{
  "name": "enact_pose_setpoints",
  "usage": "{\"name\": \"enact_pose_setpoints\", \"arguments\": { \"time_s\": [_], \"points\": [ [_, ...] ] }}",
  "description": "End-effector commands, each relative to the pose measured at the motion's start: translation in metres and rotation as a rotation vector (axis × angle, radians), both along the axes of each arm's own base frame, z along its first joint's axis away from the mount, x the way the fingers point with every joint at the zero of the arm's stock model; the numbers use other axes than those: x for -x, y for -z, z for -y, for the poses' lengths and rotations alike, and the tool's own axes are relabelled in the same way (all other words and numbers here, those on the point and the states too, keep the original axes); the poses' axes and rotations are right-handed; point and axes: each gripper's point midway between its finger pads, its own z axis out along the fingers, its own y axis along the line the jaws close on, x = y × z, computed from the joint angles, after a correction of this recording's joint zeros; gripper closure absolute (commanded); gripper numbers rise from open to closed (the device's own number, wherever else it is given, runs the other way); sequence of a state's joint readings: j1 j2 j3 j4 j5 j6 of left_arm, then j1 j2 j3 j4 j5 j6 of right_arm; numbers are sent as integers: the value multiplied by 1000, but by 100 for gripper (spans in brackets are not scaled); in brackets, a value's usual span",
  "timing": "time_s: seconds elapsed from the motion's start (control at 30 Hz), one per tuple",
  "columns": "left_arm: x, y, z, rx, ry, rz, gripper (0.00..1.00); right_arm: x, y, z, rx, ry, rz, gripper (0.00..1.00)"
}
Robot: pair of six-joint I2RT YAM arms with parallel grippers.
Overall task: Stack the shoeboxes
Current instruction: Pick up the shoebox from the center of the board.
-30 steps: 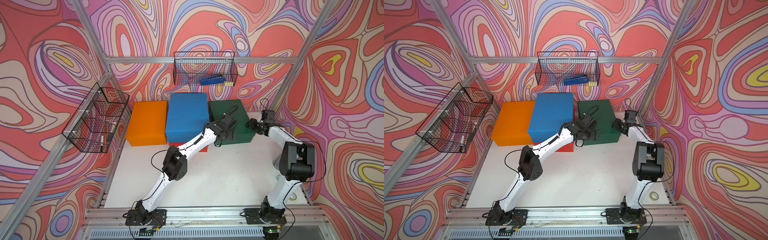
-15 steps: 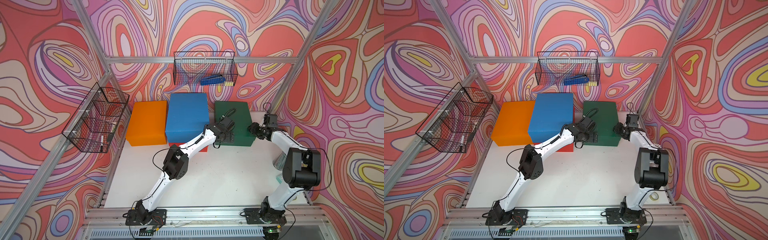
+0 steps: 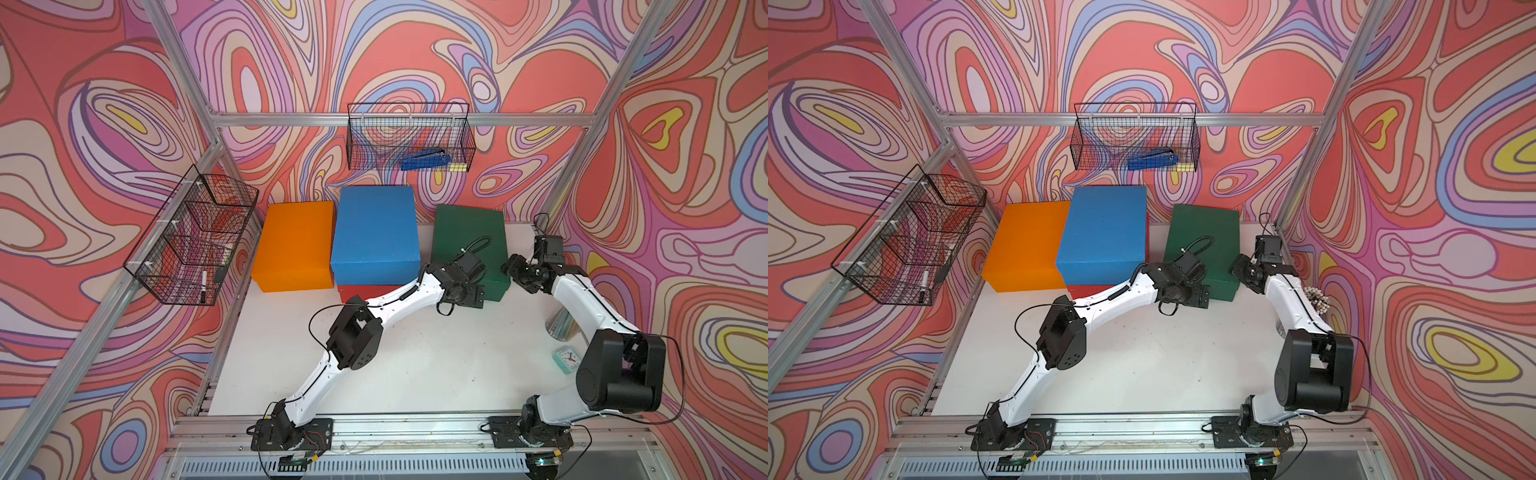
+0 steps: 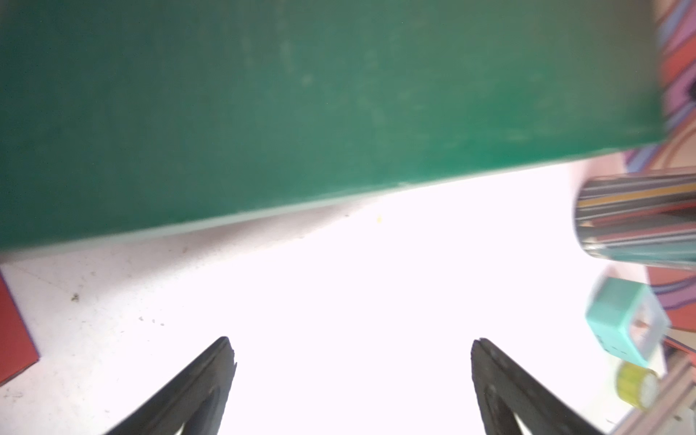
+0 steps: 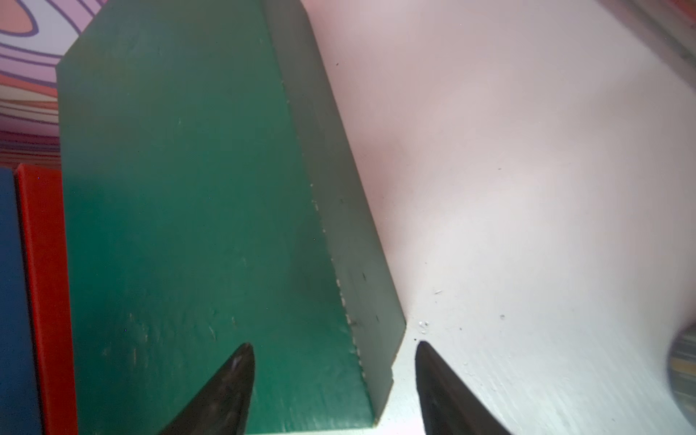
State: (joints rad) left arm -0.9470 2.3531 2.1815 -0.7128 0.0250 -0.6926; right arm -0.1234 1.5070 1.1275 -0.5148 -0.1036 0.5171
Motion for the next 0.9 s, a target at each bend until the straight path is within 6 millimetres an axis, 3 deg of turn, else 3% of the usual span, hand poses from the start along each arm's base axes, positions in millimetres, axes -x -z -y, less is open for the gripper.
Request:
{"name": "enact_pose_setpoints", "arguments": {
  "time_s": [0.0, 0.2, 0.27, 0.6, 0.87],
  "points": [
    [-7, -41, -6, 57, -28, 50, 1, 4, -2, 11, 47, 31, -21, 30],
    [-26, -85, -22, 4, -55, 219, 0, -18, -22, 6, 21, 4, 52, 30],
    [-35, -92, -28, -36, -69, 265, 0, -26, -25, 4, 8, -7, 69, 30],
    [-86, -80, -54, -92, -157, 299, 0, -46, -16, -5, -48, -41, 85, 32],
    [-100, -66, -51, -119, -150, 328, 0, -51, -11, -7, -58, -56, 85, 32]
  ]
}}
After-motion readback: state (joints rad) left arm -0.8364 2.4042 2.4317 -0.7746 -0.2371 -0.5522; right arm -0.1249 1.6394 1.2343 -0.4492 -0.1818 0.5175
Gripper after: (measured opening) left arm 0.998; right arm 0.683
